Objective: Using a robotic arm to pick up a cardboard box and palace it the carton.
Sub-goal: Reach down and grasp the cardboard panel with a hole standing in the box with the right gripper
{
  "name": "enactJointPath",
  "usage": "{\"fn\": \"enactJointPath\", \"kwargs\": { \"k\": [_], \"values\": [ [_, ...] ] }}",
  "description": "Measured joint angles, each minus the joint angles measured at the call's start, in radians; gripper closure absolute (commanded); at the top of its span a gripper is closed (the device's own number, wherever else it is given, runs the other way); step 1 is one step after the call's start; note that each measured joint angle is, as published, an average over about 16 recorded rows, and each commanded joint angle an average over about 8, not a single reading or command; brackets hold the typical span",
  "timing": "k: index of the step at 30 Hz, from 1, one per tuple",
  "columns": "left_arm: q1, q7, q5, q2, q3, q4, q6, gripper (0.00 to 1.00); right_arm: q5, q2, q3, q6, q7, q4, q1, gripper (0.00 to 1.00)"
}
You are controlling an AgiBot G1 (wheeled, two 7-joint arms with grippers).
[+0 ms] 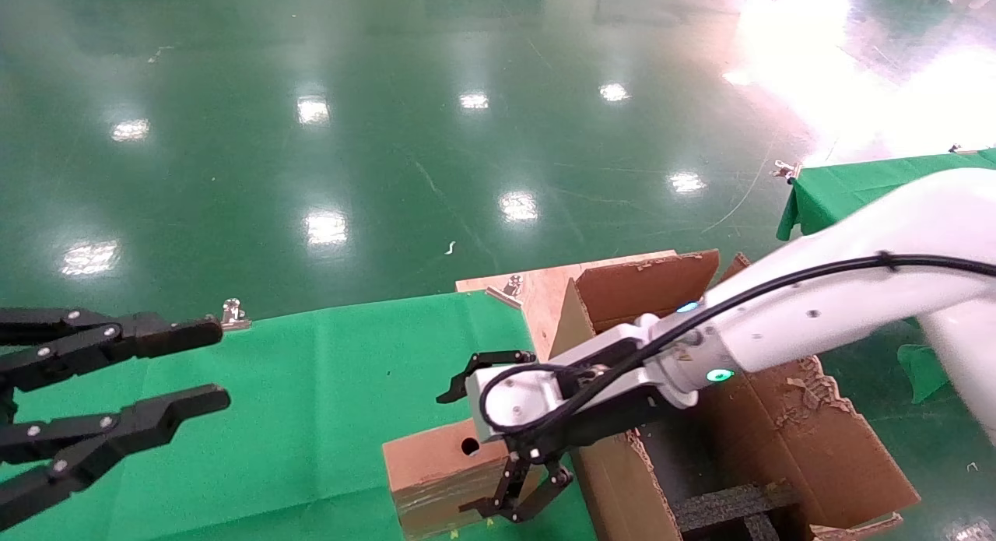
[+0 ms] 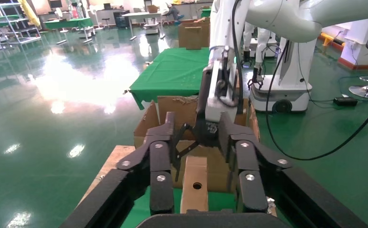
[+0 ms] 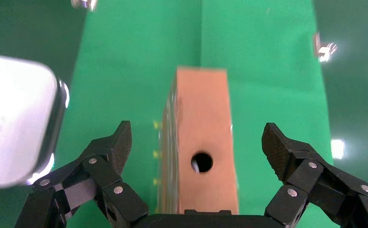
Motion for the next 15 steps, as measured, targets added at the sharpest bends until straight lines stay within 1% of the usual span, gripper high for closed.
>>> {"fn": "enactJointPath", "kwargs": {
  "k": [6,7,12,13,14,15],
  "values": [
    [0.0,0.0,0.0,0.0,0.0,0.0,0.0,1.0,-0.101,-0.041,-0.059,0.0,0.005,0.002,0.033,0.0],
    [0.0,0.0,0.0,0.0,0.0,0.0,0.0,0.95,-0.115,-0.047,-0.067,0.0,0.004,0.002,0.038,0.0],
    [0.0,0.0,0.0,0.0,0.0,0.0,0.0,0.33,-0.17,-0.071,-0.103,-0.001,-0.001,0.003,0.058,0.0],
    [0.0,0.0,0.0,0.0,0.0,0.0,0.0,0.2,-0.178,-0.075,-0.109,-0.001,-0.003,0.003,0.061,0.05],
    [0.0,0.0,0.0,0.0,0.0,0.0,0.0,0.08,-0.186,-0.079,-0.114,-0.001,-0.004,0.003,0.064,0.15],
    [0.0,0.0,0.0,0.0,0.0,0.0,0.0,0.0,-0.192,-0.082,-0.119,-0.001,-0.006,0.003,0.066,0.27]
  ]
}}
